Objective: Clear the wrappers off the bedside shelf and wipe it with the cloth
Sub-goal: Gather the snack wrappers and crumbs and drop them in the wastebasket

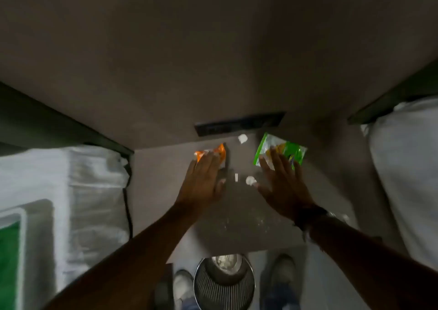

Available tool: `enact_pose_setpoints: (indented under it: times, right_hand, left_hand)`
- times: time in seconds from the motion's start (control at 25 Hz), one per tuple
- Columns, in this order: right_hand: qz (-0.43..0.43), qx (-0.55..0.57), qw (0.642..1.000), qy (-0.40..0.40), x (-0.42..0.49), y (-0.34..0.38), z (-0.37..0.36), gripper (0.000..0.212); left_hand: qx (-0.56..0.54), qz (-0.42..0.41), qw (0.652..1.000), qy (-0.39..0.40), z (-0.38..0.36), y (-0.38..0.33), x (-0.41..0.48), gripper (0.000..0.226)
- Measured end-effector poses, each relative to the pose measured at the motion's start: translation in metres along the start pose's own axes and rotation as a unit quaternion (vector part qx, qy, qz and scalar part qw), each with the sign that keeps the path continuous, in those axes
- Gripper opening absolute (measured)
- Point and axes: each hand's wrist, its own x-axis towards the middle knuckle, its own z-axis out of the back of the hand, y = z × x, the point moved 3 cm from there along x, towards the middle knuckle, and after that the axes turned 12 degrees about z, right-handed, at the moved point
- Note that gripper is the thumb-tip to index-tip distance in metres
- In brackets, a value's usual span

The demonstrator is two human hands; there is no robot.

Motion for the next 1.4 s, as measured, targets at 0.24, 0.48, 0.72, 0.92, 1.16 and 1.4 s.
enact_pose_setpoints:
  times: [0.24,0.48,0.72,0.92,1.16,1.4]
  right_hand:
    - [0.128,-0.012,0.992,-0.003,0.04,0.003,-0.133,0.044]
    - [0.136,-0.035,0.988,-0.071,0.037,-0.005,-0.126,0.012]
    - [0.055,0.052,0.992,-0.103,0.001,0.004,-0.113,0.024]
    - [0.094,0.165,0.98,-0.06,-0.095,0.074,-0.146,0.029]
    - [0.027,0.193,0.974,0.116,-0.157,0.123,-0.184,0.05]
    - [-0.006,0.132,0.982,-0.133,-0.088,0.069,-0.127,0.033]
  left_hand:
    - [0.093,-0.13,0.987,0.028,-0.109,-0.051,0.134,0.053]
    - [0.223,-0.091,0.97,0.033,-0.12,-0.072,0.175,0.038]
    - [0.075,0.011,0.997,-0.001,-0.089,-0.059,0.129,0.024]
    - [-0.17,0.073,0.98,-0.073,-0.084,-0.015,-0.058,0.032]
    - [-0.314,0.345,0.85,0.245,-0.171,0.042,-0.224,0.045]
    - [-0.182,0.093,0.976,-0.069,-0.12,0.032,-0.136,0.037]
